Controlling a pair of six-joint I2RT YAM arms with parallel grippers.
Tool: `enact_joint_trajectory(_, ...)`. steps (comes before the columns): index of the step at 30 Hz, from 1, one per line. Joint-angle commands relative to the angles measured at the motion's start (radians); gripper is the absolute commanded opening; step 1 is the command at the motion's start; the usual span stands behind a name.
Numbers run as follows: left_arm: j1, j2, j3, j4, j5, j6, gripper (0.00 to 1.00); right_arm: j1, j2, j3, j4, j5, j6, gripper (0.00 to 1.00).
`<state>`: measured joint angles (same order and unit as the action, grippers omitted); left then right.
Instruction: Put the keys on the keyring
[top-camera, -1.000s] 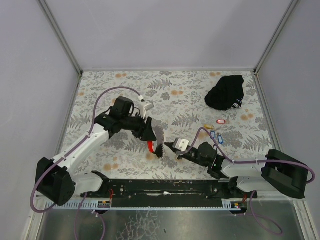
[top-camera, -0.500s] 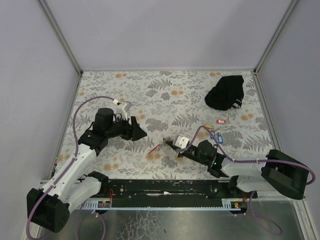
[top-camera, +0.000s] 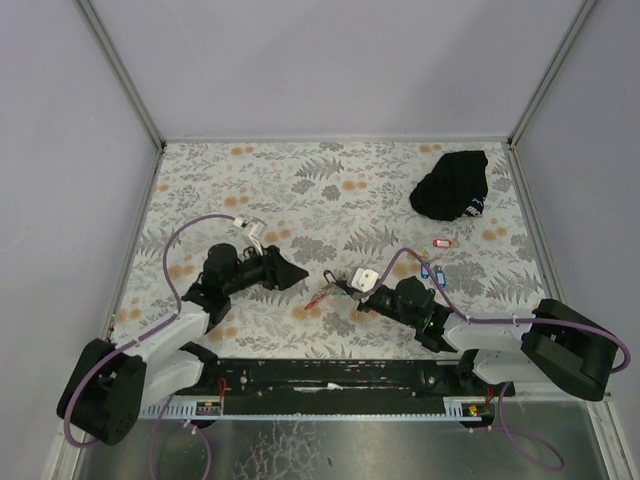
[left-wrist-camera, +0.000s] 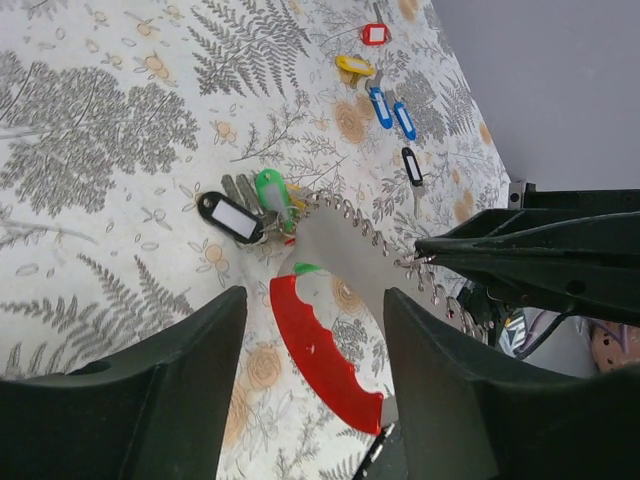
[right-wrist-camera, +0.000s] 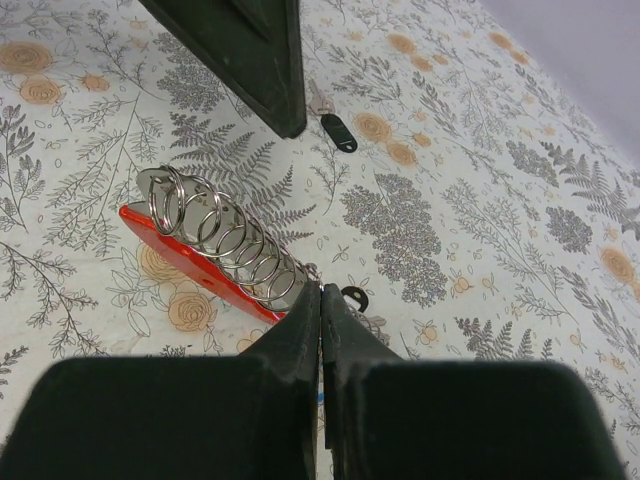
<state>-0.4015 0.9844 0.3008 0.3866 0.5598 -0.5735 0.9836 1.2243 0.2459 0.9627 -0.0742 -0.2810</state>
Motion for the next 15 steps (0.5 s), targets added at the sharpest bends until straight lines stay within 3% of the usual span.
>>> enact_joint_trajectory(1,-0.051,0.137,-0.002,0.382,0.012,0.007,0.53,-0.011,0.006,0.021,0.054,-0.035,0.02,0.0)
enact_joint_trajectory(5,-0.133,0.225,-0.025,0.476,0.01,0.063,0.48,-0.012,0.027,0.015,0.038,-0.043,0.067,0.0)
enact_joint_trajectory(11,-0.231,0.237,-0.086,0.443,-0.053,0.162,0.47,-0.013,0.051,-0.005,0.025,-0.032,0.156,0.0)
enact_joint_trajectory(15,-0.281,0.252,-0.153,0.529,-0.11,0.156,0.43,-0.013,0.078,-0.025,0.065,-0.028,0.196,0.0)
